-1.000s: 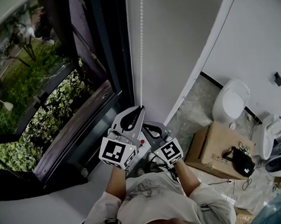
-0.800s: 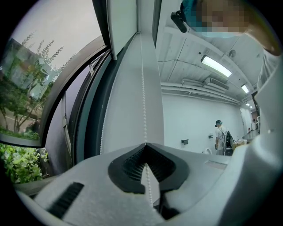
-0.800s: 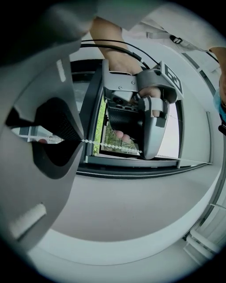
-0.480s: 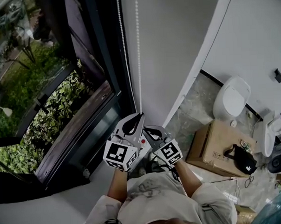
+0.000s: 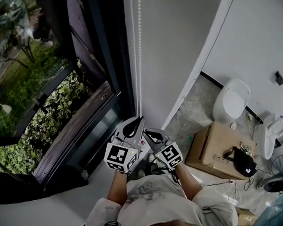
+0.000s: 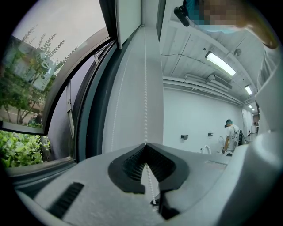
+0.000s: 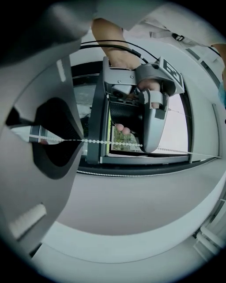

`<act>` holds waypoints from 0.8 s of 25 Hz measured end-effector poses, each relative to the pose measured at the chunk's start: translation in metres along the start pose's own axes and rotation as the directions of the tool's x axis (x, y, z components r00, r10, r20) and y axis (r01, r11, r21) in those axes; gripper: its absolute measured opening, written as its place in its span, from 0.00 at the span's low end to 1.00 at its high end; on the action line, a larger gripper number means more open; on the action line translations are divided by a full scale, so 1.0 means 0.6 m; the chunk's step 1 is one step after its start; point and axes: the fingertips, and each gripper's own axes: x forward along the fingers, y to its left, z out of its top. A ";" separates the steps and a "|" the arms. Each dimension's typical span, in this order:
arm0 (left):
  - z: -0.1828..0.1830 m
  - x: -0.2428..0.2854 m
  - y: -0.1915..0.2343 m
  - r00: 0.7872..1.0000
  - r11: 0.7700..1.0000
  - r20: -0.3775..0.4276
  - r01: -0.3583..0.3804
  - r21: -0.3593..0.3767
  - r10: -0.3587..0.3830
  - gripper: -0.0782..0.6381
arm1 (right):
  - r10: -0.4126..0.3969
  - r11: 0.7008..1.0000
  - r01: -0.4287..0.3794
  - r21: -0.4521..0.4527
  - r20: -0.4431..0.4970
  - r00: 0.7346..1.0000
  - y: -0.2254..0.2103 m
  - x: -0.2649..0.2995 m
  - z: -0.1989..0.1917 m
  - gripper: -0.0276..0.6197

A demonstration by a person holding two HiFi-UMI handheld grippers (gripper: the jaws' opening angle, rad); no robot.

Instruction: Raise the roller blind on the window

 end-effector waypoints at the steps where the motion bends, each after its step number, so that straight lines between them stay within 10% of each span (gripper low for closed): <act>1: 0.000 -0.001 0.001 1.000 1.000 0.002 -0.002 -0.002 0.002 0.12 | 0.001 1.000 -0.001 0.002 0.000 1.000 -0.001 -0.002 0.000 0.07; 20: 0.000 0.001 0.010 1.000 1.000 0.006 -0.016 -0.006 0.016 0.12 | 0.132 0.987 -0.150 0.055 0.243 0.961 0.014 -0.085 0.160 0.19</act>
